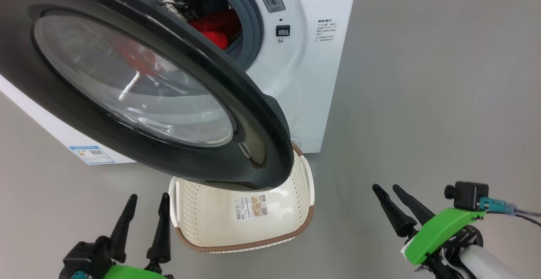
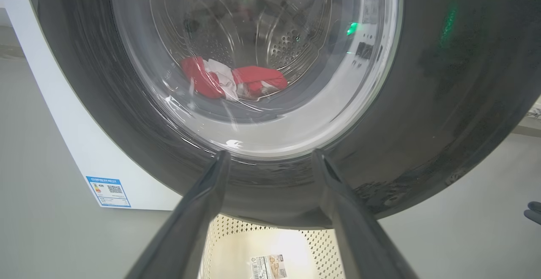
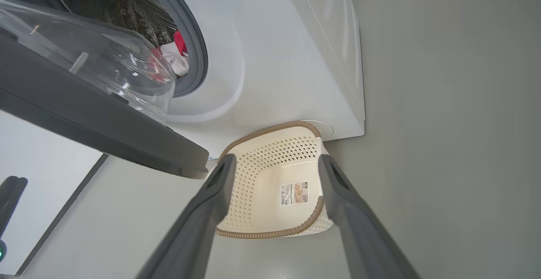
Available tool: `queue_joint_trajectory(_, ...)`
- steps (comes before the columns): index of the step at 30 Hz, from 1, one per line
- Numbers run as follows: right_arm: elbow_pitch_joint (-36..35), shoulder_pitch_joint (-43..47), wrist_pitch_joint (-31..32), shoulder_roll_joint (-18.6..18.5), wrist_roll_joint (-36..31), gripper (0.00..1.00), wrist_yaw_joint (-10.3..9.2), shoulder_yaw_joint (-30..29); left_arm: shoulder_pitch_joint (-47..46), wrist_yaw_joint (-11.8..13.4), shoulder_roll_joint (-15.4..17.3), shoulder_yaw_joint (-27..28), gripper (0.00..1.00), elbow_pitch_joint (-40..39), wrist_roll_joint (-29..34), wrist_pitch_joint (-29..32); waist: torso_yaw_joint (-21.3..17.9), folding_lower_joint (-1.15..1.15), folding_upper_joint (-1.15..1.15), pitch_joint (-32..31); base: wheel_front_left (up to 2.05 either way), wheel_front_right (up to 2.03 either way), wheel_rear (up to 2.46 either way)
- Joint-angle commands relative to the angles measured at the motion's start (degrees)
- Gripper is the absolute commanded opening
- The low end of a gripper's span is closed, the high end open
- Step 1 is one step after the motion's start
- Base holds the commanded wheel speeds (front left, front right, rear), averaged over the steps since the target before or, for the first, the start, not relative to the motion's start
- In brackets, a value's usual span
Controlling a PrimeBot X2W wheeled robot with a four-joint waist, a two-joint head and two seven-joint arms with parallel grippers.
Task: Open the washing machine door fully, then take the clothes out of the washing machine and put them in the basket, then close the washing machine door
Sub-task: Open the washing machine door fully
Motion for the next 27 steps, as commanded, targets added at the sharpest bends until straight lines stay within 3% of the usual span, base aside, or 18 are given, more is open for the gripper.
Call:
queue_joint_trajectory(1,-0.48,0.09,-2.44,-0.91,-1.22,1.00,0.39,1.29,0.20,-0.32,0.89,2.04,1.00,-0.98,0.70,-0.70,0.13,0.00,0.00,-0.12,0.00,0.00,0.00)
queue_joint_trajectory(3,0.84,-0.11,-6.33,-1.35,-3.90,1.00,0.39,2.28,0.26,-0.32,0.89,2.20,1.00,-0.94,0.74,-0.70,0.24,0.00,0.00,-0.23,0.00,0.00,0.00)
queue_joint_trajectory(7,2.64,-0.10,-8.33,-1.27,-9.65,1.00,0.39,1.81,0.51,-0.32,0.89,2.42,1.00,-0.91,0.77,-0.70,0.17,0.00,0.00,-0.45,0.00,0.00,0.00)
queue_joint_trajectory(19,-8.57,8.95,-8.48,7.41,-36.24,1.00,0.39,-21.37,0.47,-0.32,0.89,2.53,1.00,-1.36,0.98,-0.70,0.34,0.00,0.00,-0.03,0.00,0.00,0.00)
queue_joint_trajectory(27,-17.26,14.33,-8.48,13.09,-47.04,1.00,0.39,-30.38,-0.06,-0.32,0.89,2.63,1.00,-1.84,1.37,-0.70,0.95,0.00,0.00,0.21,0.00,0.00,0.00)
